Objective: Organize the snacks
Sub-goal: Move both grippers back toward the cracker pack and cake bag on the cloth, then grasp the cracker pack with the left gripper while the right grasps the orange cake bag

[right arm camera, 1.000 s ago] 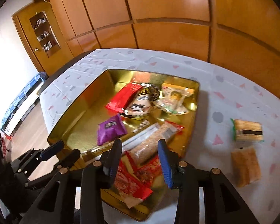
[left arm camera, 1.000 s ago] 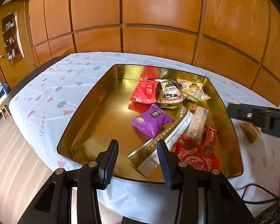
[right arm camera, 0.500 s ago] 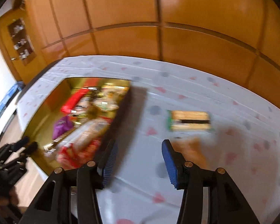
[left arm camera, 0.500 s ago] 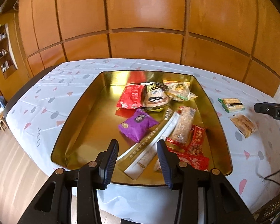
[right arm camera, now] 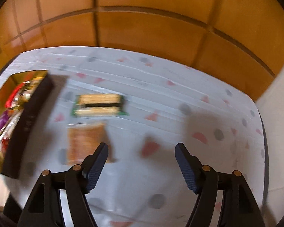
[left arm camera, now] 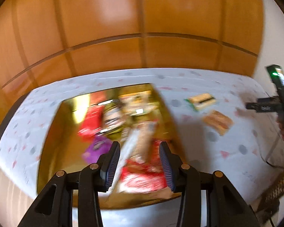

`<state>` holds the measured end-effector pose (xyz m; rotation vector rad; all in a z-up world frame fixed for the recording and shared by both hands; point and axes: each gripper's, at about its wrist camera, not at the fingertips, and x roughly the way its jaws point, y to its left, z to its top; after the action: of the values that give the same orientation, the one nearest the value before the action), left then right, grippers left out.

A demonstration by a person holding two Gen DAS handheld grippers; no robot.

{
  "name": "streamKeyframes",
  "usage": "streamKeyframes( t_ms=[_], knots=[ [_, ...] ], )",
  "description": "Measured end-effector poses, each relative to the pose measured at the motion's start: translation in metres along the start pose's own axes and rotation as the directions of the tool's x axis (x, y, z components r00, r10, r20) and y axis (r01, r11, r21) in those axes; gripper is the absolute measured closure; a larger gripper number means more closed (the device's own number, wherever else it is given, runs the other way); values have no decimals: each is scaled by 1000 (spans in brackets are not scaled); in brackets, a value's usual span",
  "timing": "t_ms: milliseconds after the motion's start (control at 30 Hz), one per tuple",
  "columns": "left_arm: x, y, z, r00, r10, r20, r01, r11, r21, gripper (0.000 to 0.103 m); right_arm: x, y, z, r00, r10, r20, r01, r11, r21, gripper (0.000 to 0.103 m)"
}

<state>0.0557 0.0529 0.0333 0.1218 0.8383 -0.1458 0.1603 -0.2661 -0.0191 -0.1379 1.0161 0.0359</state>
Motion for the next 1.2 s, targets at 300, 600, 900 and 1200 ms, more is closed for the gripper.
streamKeyframes(
  t_ms=[300, 600, 900, 1200],
  knots=[
    [53, -73, 60, 983, -125, -131, 152, 965, 213, 46, 19, -61, -9, 996, 72, -53, -57, 968, 245, 28],
    [136, -142, 103, 952, -161, -259, 250, 898, 361, 33, 13, -72, -5, 988, 155, -18, -138, 921, 364, 20],
    [196, -171, 112, 937, -93, -336, 261, 826, 500, 29, 5, -75, -2, 976, 219, 18, -208, 896, 392, 17],
    [229, -178, 118, 923, -123, -365, 295, 836, 463, 29, 5, -74, 0, 969, 248, 17, -234, 887, 399, 16]
  ],
)
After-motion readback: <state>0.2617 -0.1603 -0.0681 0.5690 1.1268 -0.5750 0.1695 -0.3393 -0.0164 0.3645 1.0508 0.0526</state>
